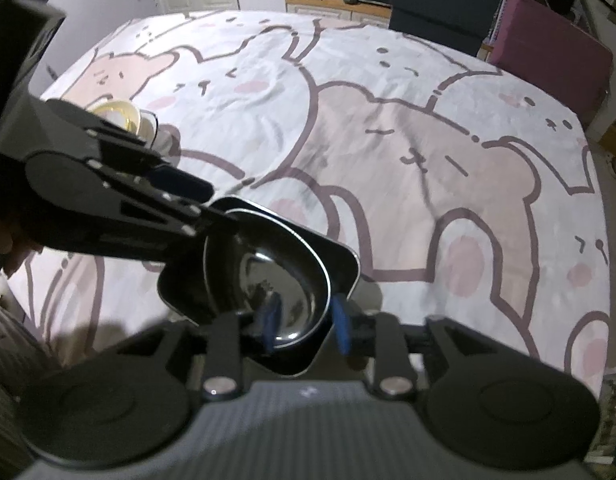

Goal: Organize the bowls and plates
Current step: 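Lower the small bowl into the steel tray and open both grippers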

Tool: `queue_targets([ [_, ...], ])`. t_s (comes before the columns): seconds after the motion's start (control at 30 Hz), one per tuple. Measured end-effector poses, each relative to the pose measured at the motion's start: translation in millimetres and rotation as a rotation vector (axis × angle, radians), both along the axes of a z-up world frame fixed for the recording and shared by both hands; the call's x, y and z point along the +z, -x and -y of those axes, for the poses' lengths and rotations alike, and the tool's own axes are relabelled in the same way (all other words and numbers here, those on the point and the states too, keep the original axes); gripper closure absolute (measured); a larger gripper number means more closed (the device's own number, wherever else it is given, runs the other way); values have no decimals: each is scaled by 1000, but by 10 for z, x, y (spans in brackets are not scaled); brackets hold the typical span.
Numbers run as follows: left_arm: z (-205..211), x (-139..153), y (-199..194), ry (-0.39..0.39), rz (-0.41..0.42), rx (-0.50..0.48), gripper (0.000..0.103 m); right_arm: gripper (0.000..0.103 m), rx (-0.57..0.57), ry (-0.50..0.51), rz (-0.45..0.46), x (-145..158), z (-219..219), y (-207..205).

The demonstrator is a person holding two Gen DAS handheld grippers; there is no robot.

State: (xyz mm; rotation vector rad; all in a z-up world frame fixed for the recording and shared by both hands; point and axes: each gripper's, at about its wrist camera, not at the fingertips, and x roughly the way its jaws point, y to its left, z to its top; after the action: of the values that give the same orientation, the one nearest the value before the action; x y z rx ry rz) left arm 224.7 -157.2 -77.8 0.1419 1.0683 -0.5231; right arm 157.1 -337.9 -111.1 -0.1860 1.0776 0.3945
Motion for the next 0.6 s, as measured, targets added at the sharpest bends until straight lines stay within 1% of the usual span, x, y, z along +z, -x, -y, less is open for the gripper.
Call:
queue_targets([
  [0.03,-16,33,25,7,3,3,46,54,-7,-8,10,31,25,21],
  [0.07,-35,69,51,16,8,6,43,48,-16,-16,19,62,51,42],
  [0.1,-53,103,74,25,14,8,36,45,-24,-23,29,94,75,61],
  [0.13,-73,140,101,34,20,11,29,38,-34,-31,44,136,105,90],
  [0.17,-95,178,132,43,27,15,27,29,-41,-36,54,173,126,113],
  [0.23,-127,246,199,51,46,17,19,20,-50,-43,77,245,162,167],
  [0.27,-147,274,233,54,56,19,16,18,-53,-47,92,285,184,204],
  [0.3,-167,299,270,55,66,23,10,16,-58,-50,108,325,205,242],
  [0.33,-187,322,310,53,78,29,6,12,-64,-55,120,349,226,260],
  [0.4,-233,359,382,53,98,37,2,9,-85,-73,145,401,285,318],
  [0.43,-257,374,415,54,105,42,0,5,-99,-81,156,428,314,348],
  [0.47,-286,386,449,60,112,48,0,2,-111,-86,168,451,336,373],
  [0.53,-355,401,514,87,118,61,0,0,-133,-98,190,485,373,421],
  [0.6,-427,392,558,105,106,80,0,0,-148,-99,205,507,378,462],
])
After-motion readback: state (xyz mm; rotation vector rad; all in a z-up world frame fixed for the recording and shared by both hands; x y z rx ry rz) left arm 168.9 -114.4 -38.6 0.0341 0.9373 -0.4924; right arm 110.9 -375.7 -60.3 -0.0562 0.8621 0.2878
